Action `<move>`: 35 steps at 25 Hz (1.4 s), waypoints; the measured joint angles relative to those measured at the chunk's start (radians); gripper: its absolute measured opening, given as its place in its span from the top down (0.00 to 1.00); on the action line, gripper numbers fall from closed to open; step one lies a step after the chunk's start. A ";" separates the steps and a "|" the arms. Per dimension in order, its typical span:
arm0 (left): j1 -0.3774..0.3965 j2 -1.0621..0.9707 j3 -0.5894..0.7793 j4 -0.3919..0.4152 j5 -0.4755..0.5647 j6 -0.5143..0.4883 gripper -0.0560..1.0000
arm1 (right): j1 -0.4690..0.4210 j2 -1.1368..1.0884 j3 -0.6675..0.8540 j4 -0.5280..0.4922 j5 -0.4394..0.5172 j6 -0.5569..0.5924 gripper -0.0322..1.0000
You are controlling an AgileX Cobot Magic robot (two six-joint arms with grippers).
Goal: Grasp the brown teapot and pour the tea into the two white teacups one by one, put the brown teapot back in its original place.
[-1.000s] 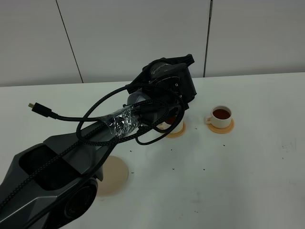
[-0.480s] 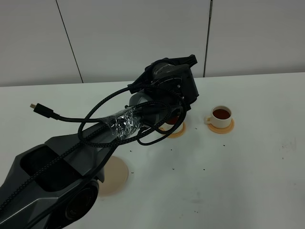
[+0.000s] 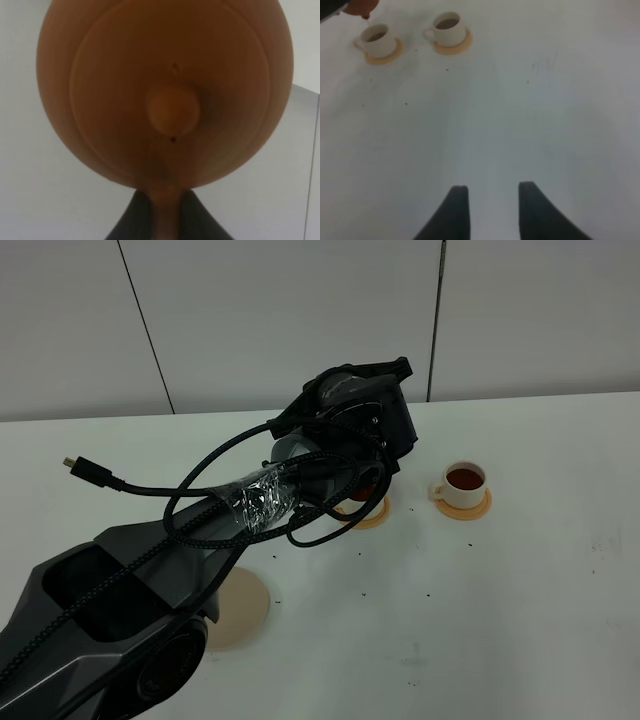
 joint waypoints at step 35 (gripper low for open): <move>-0.022 0.030 0.000 0.067 0.001 0.010 0.78 | 0.000 0.000 0.000 0.000 0.000 0.000 0.74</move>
